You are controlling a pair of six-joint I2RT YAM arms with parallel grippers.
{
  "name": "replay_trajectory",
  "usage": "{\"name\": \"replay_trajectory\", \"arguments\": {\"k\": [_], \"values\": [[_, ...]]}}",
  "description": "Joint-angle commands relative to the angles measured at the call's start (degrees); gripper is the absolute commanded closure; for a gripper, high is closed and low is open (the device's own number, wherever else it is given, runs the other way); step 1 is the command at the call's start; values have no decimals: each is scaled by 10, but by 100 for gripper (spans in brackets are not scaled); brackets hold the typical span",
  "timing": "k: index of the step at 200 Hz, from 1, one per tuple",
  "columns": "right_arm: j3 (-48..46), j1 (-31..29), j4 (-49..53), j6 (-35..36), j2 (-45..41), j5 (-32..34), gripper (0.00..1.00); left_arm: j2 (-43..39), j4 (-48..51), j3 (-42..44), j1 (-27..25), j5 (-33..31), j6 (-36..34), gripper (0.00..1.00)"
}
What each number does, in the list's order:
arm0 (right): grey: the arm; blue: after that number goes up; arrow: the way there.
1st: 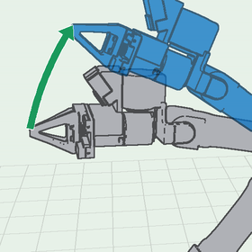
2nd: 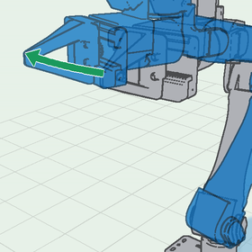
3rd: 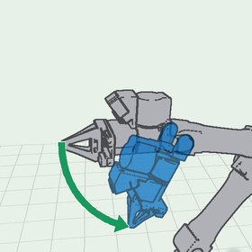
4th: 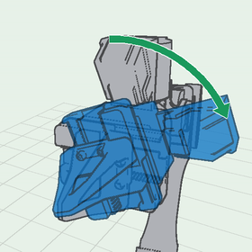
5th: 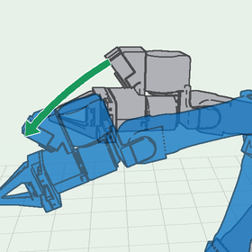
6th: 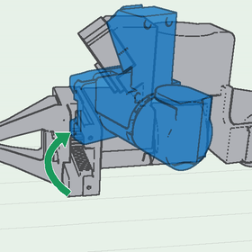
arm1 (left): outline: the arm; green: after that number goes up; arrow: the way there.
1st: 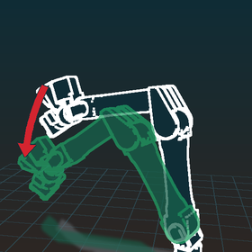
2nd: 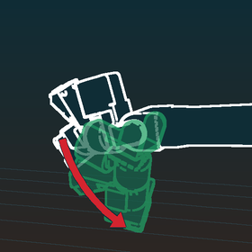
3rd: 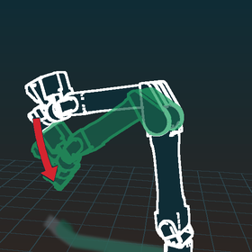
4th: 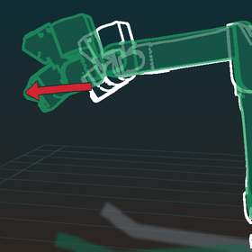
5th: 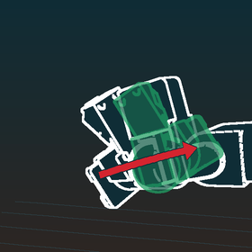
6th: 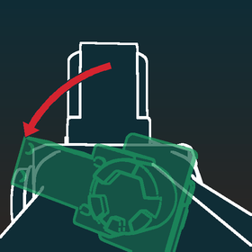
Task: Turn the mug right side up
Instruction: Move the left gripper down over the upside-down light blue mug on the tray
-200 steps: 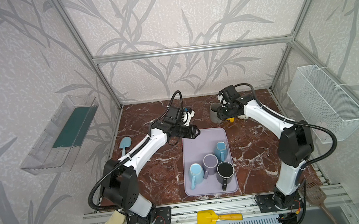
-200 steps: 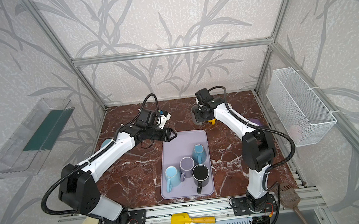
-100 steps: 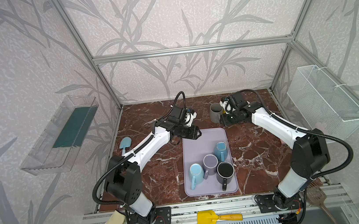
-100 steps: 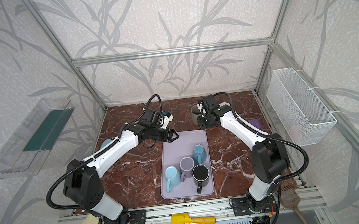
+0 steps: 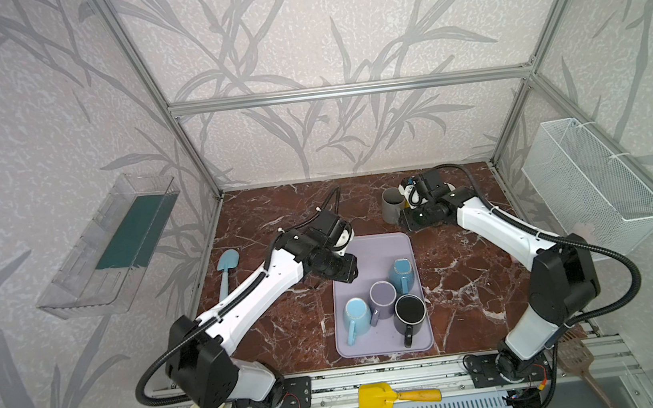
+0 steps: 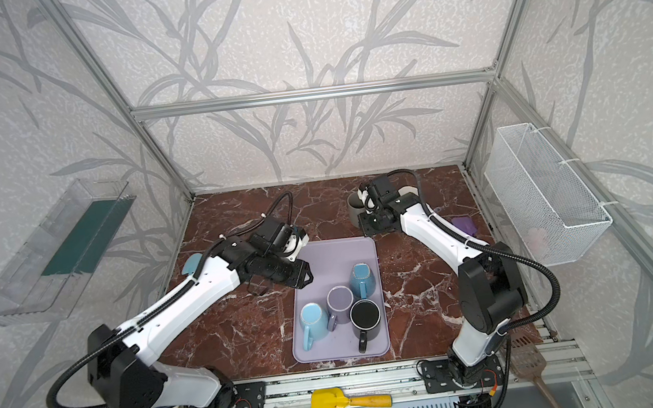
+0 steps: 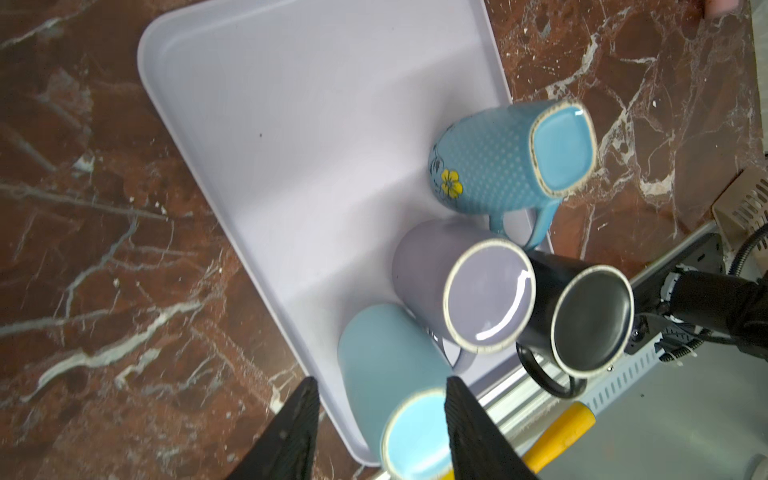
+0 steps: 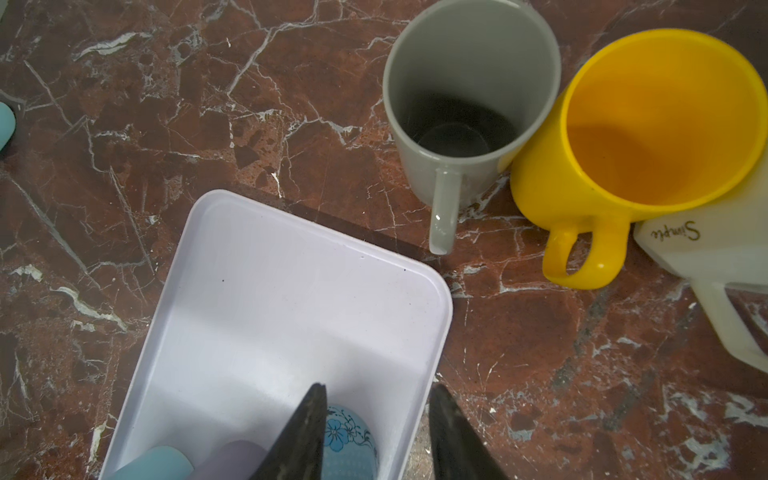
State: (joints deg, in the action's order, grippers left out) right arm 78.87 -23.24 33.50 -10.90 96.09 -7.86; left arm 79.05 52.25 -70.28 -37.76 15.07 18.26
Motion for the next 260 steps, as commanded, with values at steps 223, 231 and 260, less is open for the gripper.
{"name": "replay_trajectory", "arguments": {"k": [223, 231, 260], "values": [[23, 1, -4, -4, 13, -11, 59, -67, -61, 204, -246, -163, 297, 52], [21, 1, -3, -4, 12, -10, 59, -60, -56, 197, -246, -166, 297, 53], [17, 1, -4, -4, 9, -8, 59, -38, -34, 177, -246, -174, 292, 55]]}}
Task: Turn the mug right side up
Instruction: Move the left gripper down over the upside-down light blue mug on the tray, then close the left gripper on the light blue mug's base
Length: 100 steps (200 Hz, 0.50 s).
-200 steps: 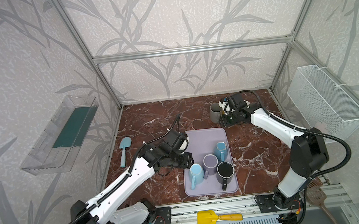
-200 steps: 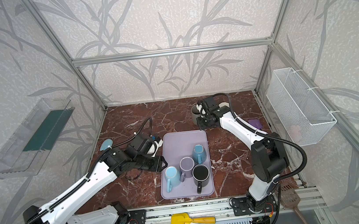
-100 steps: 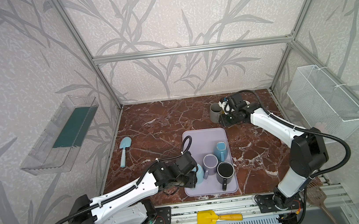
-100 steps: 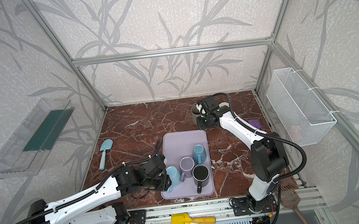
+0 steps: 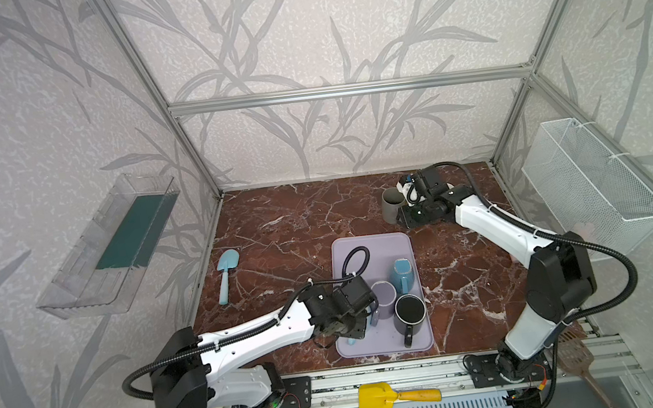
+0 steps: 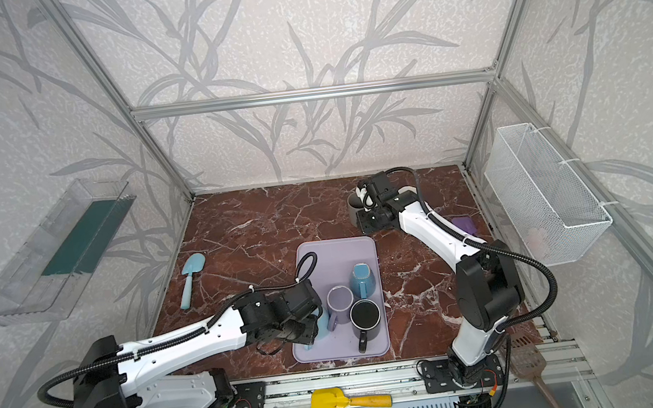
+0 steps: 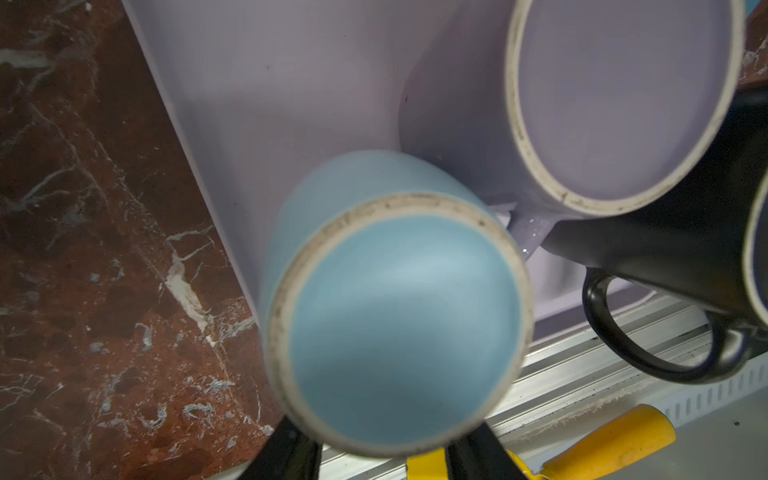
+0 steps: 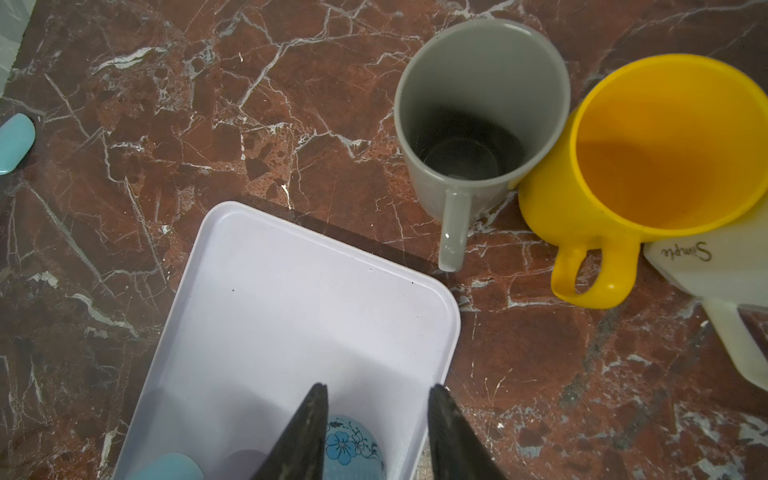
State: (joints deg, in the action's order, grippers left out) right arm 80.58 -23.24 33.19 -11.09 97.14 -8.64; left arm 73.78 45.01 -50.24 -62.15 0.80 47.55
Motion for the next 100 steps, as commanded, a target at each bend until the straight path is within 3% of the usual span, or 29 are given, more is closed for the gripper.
{"name": "replay_trajectory", "arguments": {"k": [1, 100], "values": [[1, 1, -1, -2, -1, 0, 59, 15, 40, -24, -2, -32, -1, 56], [-6, 1, -1, 0, -11, 5, 59, 64, 54, -39, -2, -16, -11, 68]]}}
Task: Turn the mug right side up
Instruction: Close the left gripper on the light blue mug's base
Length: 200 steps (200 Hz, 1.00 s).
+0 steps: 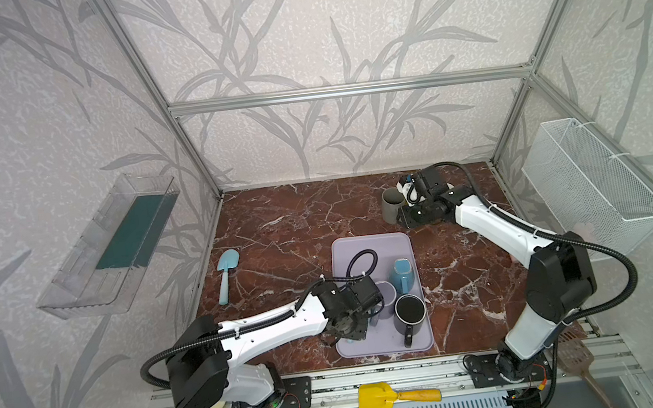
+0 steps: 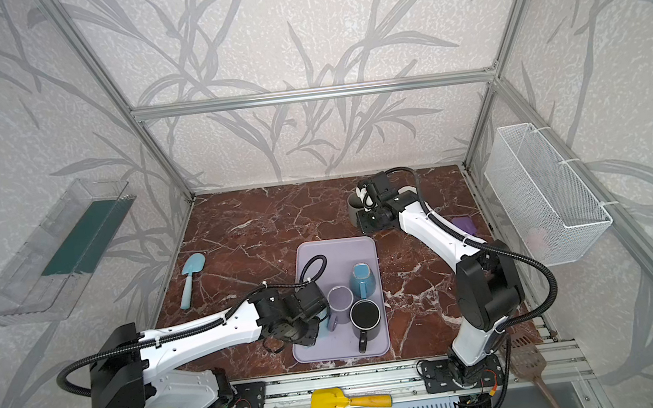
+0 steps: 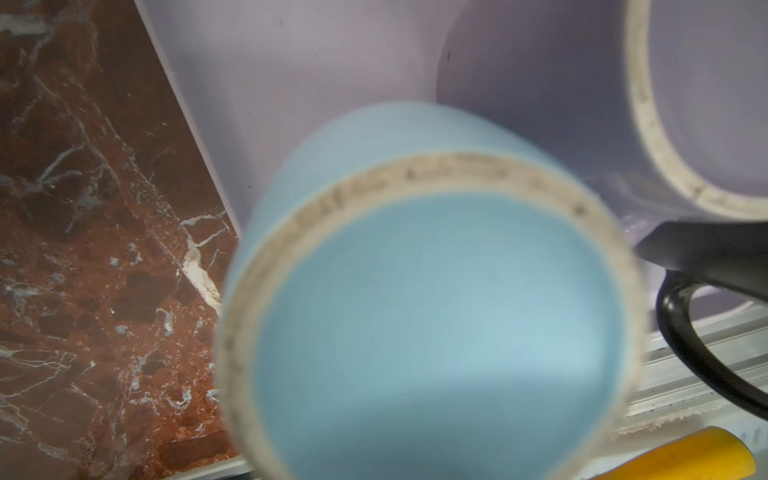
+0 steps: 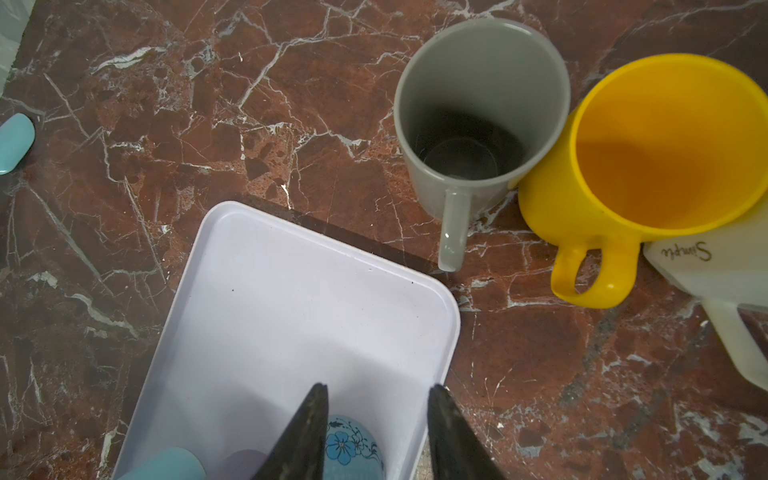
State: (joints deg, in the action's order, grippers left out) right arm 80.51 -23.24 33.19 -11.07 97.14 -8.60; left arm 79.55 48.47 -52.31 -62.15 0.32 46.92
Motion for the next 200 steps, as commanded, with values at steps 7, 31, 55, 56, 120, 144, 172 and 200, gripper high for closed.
{"name": "replay_trajectory", "arguments": {"k": [7, 31, 55, 56, 120, 144, 172, 200], "values": [[-5, 0, -1, 0, -11, 5, 59, 9, 20, -19, -1, -11, -7, 68], [-7, 1, -2, -2, -14, 5, 59, 17, 24, -26, -1, -8, -11, 71], [-7, 1, -3, 0, -16, 6, 59, 22, 28, -29, -1, -8, -15, 72], [-7, 1, -2, 0, -15, 6, 59, 23, 28, -29, -1, -8, -15, 72], [-3, 1, -2, 1, -14, 5, 60, 35, 37, -41, -1, -8, -25, 77], [-3, 1, -1, 1, -15, 6, 60, 40, 41, -46, -1, -9, -29, 79], [-3, 1, 0, 3, -16, 7, 60, 45, 45, -50, -1, -9, -31, 81], [-2, 1, -1, 3, -15, 7, 60, 48, 48, -51, 0, -11, -30, 82]]}}
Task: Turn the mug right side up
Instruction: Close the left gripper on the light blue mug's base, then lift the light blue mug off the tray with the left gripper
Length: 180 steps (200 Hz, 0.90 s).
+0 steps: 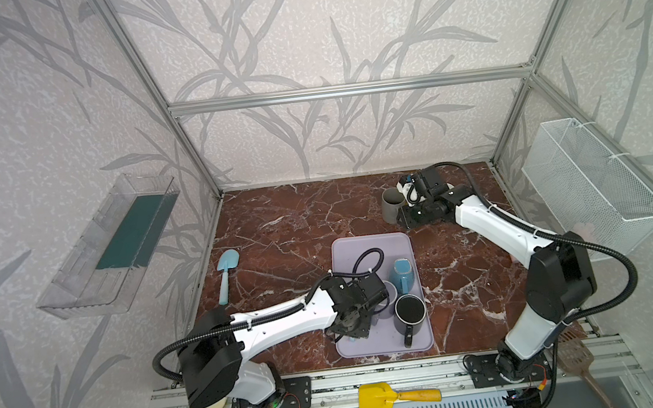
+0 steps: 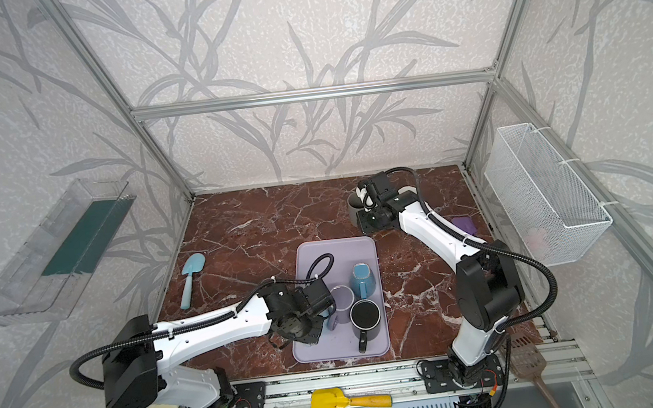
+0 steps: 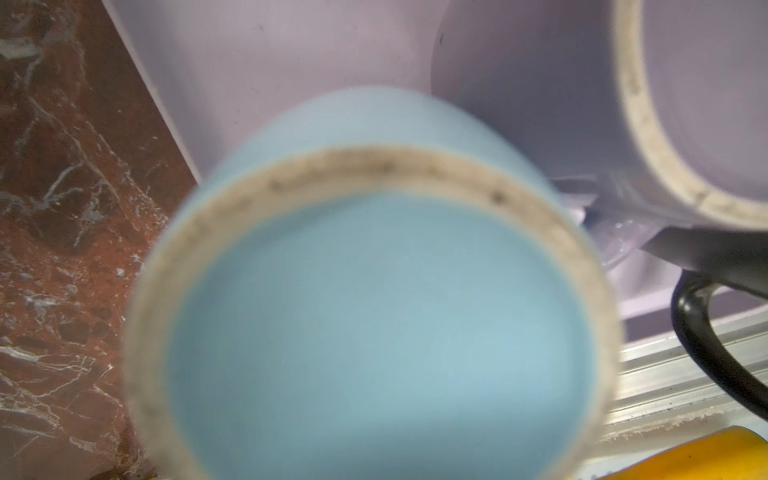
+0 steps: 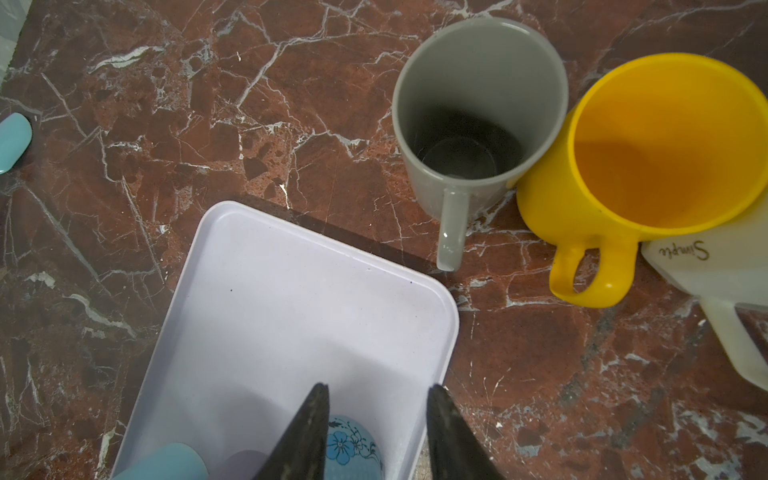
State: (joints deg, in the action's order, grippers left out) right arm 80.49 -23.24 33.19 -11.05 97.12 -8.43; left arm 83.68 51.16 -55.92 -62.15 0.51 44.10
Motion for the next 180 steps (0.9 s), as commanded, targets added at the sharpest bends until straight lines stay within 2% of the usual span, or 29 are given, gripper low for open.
{"name": "replay_trajectory", "arguments": {"k": [1, 65, 108, 141, 180], "values": [[-2, 1, -1, 2, -15, 5, 60, 7, 21, -15, -1, -13, -2, 82], [-1, 1, 0, 3, -18, 4, 60, 25, 14, -16, 15, -21, -24, 91], [-6, 1, -5, 1, -20, -3, 60, 39, -11, -26, 73, -12, -72, 96], [-12, 1, -15, -2, -20, -10, 60, 42, -55, -27, 127, 17, -120, 100], [-20, 0, -21, -4, -27, -15, 61, 66, -65, -56, 155, 25, -160, 100]]}}
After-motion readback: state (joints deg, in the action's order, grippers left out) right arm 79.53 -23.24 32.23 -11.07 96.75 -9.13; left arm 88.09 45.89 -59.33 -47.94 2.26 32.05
